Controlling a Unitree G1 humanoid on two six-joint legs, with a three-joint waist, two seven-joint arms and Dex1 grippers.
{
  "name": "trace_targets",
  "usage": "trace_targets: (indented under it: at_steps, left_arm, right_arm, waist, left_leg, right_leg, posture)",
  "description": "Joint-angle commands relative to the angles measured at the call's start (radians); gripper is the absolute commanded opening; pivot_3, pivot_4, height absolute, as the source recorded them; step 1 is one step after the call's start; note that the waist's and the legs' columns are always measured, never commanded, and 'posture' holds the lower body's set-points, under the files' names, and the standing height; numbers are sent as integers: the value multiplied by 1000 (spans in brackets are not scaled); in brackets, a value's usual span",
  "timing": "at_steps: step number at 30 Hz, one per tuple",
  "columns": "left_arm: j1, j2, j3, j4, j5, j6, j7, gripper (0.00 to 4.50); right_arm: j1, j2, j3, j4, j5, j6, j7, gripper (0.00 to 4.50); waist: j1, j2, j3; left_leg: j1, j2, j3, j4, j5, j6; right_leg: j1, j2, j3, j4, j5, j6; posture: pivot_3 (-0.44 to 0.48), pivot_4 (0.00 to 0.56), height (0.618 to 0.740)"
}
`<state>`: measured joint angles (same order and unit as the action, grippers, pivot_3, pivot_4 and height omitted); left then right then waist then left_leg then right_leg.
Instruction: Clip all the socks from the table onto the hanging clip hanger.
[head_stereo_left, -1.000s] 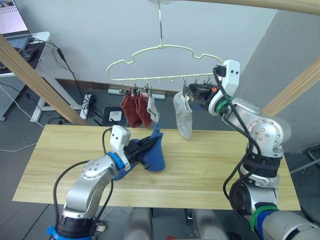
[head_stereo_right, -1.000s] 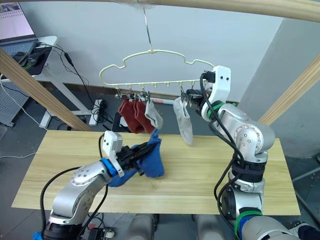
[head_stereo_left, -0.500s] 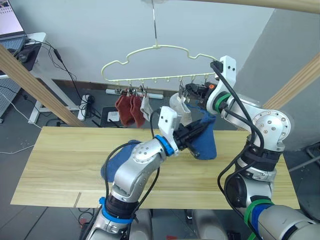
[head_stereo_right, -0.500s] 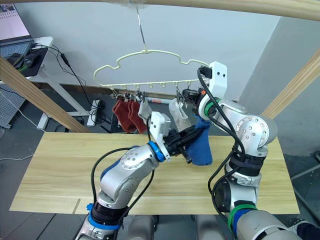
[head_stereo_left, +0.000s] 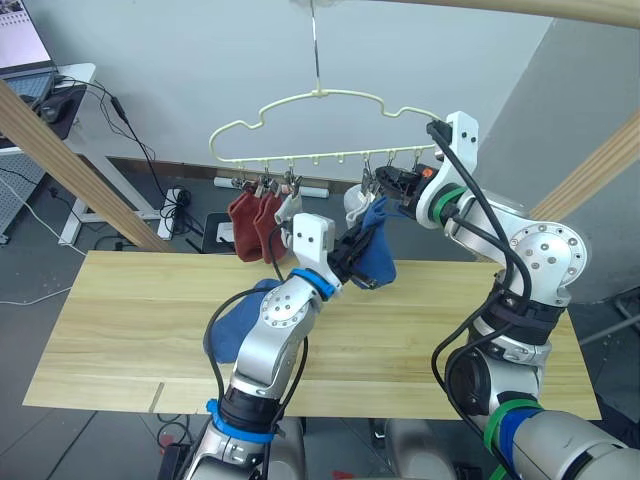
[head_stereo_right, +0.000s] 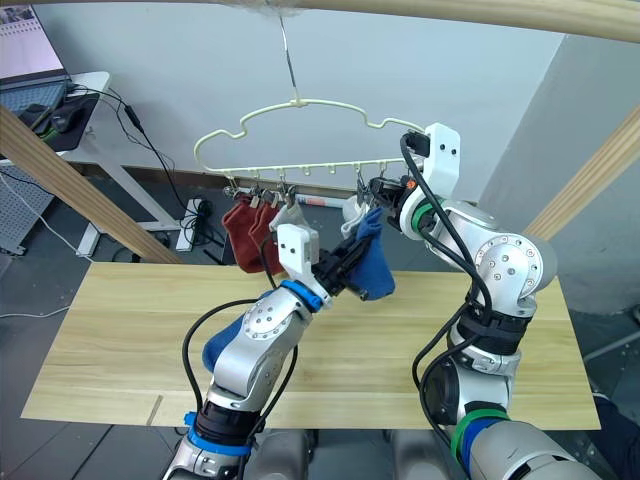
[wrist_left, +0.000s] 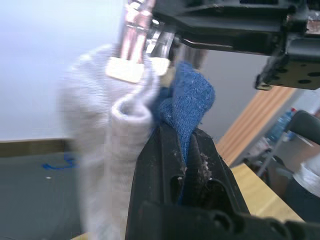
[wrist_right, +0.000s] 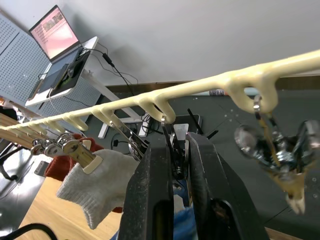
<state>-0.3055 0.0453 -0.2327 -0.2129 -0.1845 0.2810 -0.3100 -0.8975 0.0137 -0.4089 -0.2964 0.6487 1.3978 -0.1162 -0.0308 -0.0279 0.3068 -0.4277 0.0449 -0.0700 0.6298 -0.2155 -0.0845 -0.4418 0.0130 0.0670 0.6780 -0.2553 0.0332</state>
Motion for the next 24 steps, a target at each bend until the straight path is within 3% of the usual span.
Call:
trace_targets:
  at_steps: [1,24]
  left_arm:
    - [30,11,-32,-71,29,-42,-12,11]
    - [-48,7,-42,18,156,-59,23,11]
  right_arm:
    - [-19,-12,-29,-3,-12,-10,-21,139]
    - [-23,36,-47,-26,-2,33,-45,139]
  waist:
    - [0,0,0]
    - [0,0,0]
  left_leg:
    - [0,0,0,0,0,0]
    - [0,0,0,0,0,0]
  right_leg:
    - [0,0,0,0,0,0]
    - [0,0,0,0,-1,2]
  posture:
    - [1,288,740]
    - [3,296,740]
